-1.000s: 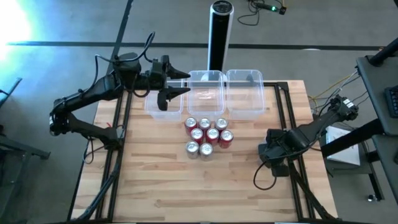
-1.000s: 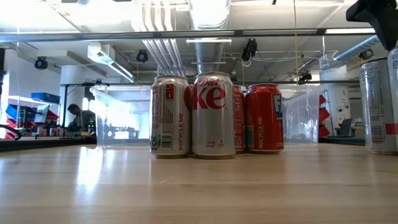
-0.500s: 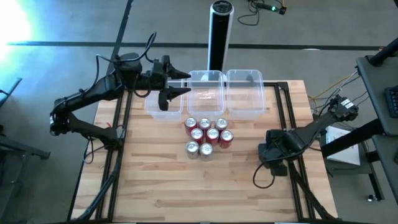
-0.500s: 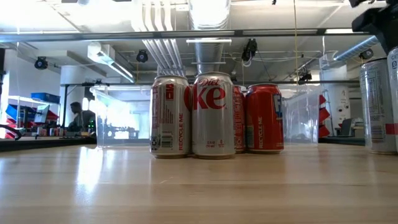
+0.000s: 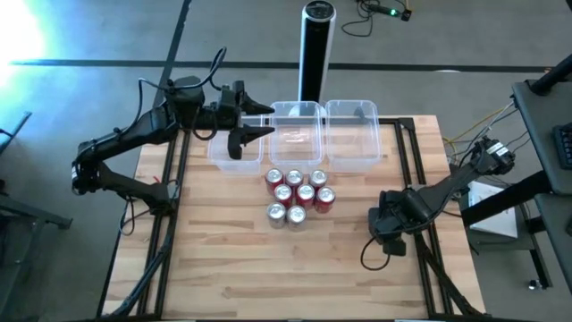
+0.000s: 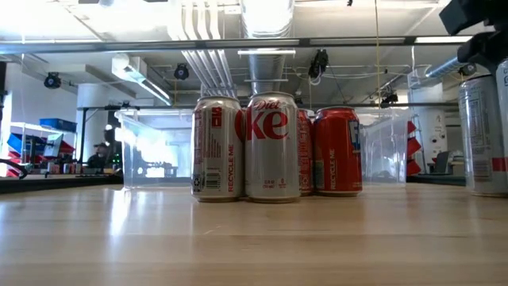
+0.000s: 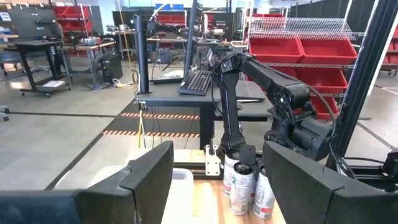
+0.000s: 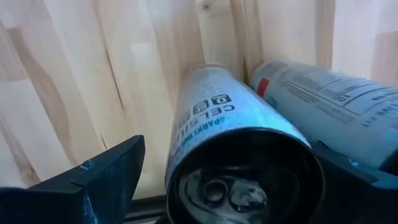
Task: Sort soda cans
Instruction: Put the bottom left white-pink soda can into the right transparent bin
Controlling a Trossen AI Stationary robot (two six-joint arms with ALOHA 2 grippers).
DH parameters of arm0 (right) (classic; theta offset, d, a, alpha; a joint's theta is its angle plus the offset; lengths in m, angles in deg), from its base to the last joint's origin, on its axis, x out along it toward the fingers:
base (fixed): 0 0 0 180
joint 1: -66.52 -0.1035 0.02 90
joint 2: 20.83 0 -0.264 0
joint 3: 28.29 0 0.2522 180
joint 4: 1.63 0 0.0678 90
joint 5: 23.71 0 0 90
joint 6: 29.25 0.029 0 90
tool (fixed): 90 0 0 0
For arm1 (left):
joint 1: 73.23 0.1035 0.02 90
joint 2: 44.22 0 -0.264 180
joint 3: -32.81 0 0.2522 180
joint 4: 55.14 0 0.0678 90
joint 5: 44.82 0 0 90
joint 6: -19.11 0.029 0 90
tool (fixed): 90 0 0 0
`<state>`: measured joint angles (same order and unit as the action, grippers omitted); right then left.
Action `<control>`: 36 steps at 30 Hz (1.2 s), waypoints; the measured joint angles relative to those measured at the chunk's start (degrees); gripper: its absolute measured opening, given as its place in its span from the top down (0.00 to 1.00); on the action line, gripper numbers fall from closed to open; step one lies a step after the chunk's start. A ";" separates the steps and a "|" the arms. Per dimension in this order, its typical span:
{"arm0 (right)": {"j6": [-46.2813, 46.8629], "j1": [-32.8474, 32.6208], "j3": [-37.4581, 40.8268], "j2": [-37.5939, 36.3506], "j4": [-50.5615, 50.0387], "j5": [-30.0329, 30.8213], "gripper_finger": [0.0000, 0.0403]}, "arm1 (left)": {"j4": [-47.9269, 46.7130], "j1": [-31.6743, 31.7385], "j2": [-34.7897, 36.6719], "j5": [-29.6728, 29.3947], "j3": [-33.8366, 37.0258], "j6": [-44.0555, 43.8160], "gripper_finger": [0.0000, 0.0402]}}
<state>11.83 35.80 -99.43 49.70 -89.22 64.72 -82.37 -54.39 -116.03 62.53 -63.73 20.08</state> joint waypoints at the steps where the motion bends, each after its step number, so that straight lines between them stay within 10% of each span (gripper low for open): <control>1: 0.26 0.00 0.23 0.03 -0.08 0.02 0.10 | 0.01 0.02 0.00 0.01 0.00 0.00 0.42; 24: 3.04 0.27 -1.30 0.23 2.39 -0.66 0.38 | 0.24 -0.01 0.92 0.17 0.00 0.00 0.42; 36: -7.99 8.85 -22.29 7.33 1.10 -5.18 0.37 | 1.70 0.00 3.12 0.17 0.00 0.00 0.42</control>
<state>3.84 44.65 -121.71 57.02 -88.11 59.55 -80.66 -54.39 -112.91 62.70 -63.73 20.09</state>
